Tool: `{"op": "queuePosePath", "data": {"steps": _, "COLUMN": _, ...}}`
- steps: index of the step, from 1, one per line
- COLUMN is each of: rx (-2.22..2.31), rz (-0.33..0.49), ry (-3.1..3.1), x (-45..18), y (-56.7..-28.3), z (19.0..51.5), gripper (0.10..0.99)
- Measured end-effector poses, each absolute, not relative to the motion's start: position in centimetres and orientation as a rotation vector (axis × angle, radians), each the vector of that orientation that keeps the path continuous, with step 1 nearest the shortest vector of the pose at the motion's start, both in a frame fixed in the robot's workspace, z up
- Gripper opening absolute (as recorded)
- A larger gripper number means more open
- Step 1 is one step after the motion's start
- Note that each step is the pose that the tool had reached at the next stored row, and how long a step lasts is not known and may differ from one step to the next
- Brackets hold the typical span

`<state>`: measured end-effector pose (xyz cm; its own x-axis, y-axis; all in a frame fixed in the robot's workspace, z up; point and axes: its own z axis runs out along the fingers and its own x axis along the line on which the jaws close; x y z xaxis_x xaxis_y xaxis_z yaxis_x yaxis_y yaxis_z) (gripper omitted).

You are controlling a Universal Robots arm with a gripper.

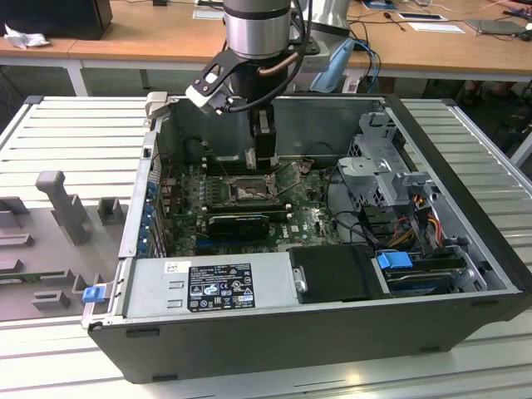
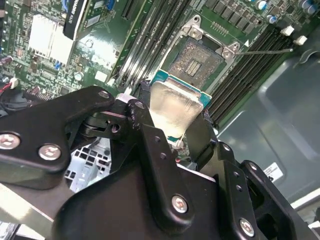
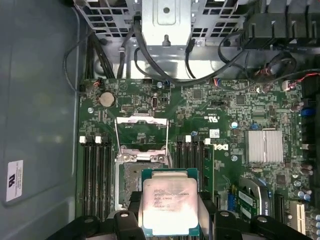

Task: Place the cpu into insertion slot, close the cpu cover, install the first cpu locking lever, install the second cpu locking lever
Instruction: 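Place the cpu into insertion slot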

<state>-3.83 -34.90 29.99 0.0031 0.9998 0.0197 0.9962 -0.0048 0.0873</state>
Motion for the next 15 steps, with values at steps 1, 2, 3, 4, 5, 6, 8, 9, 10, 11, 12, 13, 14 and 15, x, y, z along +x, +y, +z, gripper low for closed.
{"op": "queuePosePath", "data": {"steps": 1, "rx": 2.191, "rz": 0.117, "ry": 2.182, "x": -3.8, "y": -34.9, "z": 29.8, "gripper": 0.525}}
{"op": "queuePosePath", "data": {"steps": 2, "rx": 2.191, "rz": 0.116, "ry": 2.182, "x": -3.8, "y": -34.8, "z": 29.6, "gripper": 0.525}}
{"op": "queuePosePath", "data": {"steps": 3, "rx": 2.191, "rz": 0.115, "ry": 2.183, "x": -3.8, "y": -34.7, "z": 29.4, "gripper": 0.525}}
{"op": "queuePosePath", "data": {"steps": 4, "rx": 2.192, "rz": 0.114, "ry": 2.183, "x": -3.8, "y": -34.7, "z": 29.2, "gripper": 0.525}}
{"op": "queuePosePath", "data": {"steps": 5, "rx": 2.193, "rz": 0.112, "ry": 2.184, "x": -3.8, "y": -34.5, "z": 28.9, "gripper": 0.525}}
{"op": "queuePosePath", "data": {"steps": 6, "rx": 2.194, "rz": 0.11, "ry": 2.185, "x": -3.8, "y": -34.2, "z": 28.7, "gripper": 0.525}}
{"op": "queuePosePath", "data": {"steps": 8, "rx": 2.195, "rz": 0.109, "ry": 2.185, "x": -3.8, "y": -33.9, "z": 28.2, "gripper": 0.525}}
{"op": "queuePosePath", "data": {"steps": 9, "rx": 2.195, "rz": 0.109, "ry": 2.185, "x": -3.8, "y": -33.8, "z": 28.0, "gripper": 0.525}}
{"op": "queuePosePath", "data": {"steps": 10, "rx": 2.195, "rz": 0.108, "ry": 2.186, "x": -3.8, "y": -33.8, "z": 27.7, "gripper": 0.525}}
{"op": "queuePosePath", "data": {"steps": 11, "rx": 2.195, "rz": 0.107, "ry": 2.185, "x": -3.8, "y": -33.8, "z": 27.5, "gripper": 0.525}}
{"op": "queuePosePath", "data": {"steps": 12, "rx": 2.194, "rz": 0.106, "ry": 2.185, "x": -3.8, "y": -33.7, "z": 27.3, "gripper": 0.525}}
{"op": "queuePosePath", "data": {"steps": 13, "rx": 2.194, "rz": 0.106, "ry": 2.185, "x": -3.8, "y": -33.7, "z": 27.1, "gripper": 0.525}}
{"op": "queuePosePath", "data": {"steps": 14, "rx": 2.193, "rz": 0.105, "ry": 2.185, "x": -3.8, "y": -33.7, "z": 26.9, "gripper": 0.525}}
{"op": "queuePosePath", "data": {"steps": 15, "rx": 2.193, "rz": 0.105, "ry": 2.185, "x": -3.8, "y": -33.7, "z": 26.6, "gripper": 0.525}}
